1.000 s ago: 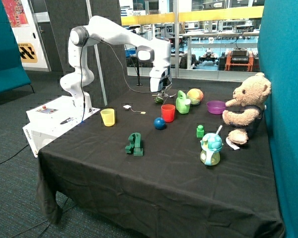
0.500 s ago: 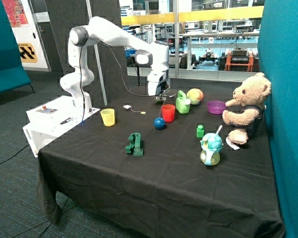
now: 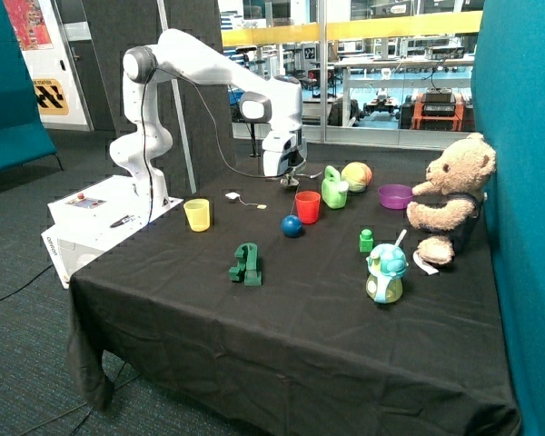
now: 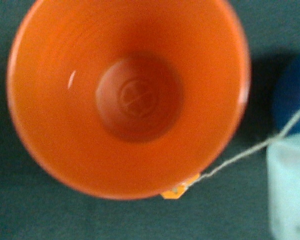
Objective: Prepare two cups of tea
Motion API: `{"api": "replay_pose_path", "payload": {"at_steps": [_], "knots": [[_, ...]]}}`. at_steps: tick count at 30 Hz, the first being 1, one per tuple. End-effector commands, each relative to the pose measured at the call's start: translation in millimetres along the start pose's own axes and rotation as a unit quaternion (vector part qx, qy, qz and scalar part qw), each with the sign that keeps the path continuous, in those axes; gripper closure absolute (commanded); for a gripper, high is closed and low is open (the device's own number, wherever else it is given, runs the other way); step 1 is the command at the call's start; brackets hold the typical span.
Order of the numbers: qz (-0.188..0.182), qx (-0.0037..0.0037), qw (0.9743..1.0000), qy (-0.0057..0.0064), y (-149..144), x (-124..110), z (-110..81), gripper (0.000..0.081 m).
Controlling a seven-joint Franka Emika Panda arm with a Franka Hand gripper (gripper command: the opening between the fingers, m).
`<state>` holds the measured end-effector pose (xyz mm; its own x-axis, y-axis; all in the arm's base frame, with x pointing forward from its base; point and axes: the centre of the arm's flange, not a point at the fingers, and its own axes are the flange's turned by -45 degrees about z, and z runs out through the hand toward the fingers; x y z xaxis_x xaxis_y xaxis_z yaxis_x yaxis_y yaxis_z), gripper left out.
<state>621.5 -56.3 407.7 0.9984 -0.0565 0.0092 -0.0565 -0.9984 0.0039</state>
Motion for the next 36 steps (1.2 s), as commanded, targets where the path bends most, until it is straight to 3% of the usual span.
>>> {"api": "replay_pose_path", "payload": {"at_steps": [1, 8, 20, 29, 36], "knots": [[0.018, 0.00188, 0.9998, -0.0046, 27, 19, -18.5, 0.0808], [0.023, 0.00186, 0.9997, -0.0046, 39, 33, -20.6, 0.0808], [-0.02, 0.00206, 0.9998, -0.0045, 4, 63, -24.4, 0.0808], [-0.032, 0.00211, 0.9995, -0.0045, -12, 78, -31.8, 0.0808], [-0.041, 0.00215, 0.9992, -0.0045, -27, 72, -22.4, 0.0808]]}}
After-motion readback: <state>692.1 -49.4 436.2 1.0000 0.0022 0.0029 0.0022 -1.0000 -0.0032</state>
